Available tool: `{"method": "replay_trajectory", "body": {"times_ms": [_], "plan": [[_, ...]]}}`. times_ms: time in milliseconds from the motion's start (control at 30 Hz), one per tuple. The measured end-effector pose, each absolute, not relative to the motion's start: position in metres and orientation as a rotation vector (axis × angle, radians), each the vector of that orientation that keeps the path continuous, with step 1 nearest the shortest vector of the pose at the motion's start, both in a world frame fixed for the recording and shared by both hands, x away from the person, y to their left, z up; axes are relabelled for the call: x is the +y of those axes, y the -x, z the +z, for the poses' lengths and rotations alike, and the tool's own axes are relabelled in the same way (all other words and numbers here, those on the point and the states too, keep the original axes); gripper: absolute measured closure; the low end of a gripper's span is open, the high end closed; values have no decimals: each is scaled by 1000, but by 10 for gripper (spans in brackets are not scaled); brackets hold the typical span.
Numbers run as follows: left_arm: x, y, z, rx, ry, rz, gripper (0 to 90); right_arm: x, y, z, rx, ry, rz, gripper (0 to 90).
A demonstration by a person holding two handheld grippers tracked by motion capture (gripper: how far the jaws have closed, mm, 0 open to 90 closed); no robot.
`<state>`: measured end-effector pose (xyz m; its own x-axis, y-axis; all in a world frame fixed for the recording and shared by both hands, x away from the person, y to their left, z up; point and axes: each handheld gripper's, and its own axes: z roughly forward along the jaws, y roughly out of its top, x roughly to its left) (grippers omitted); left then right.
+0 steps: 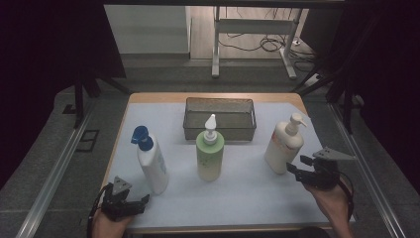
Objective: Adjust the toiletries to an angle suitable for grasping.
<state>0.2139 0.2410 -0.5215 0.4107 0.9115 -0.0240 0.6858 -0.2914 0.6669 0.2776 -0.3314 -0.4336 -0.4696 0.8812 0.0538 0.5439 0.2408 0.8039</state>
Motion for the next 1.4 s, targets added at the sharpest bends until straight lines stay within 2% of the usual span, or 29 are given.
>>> {"method": "replay_trajectory", "body": {"times_ms": [400, 1000, 1400], "plan": [[241, -214, -521, 1351, -2070, 488, 120, -325, -295, -436, 2070, -1313, 1099, 278], [241, -214, -522, 1351, -2070, 488, 120, -309, -316, -437, 2046, -1306, 1080, 262], [241, -214, -522, 1351, -2070, 487, 120, -304, -325, -425, 2026, -1304, 1092, 271]]}}
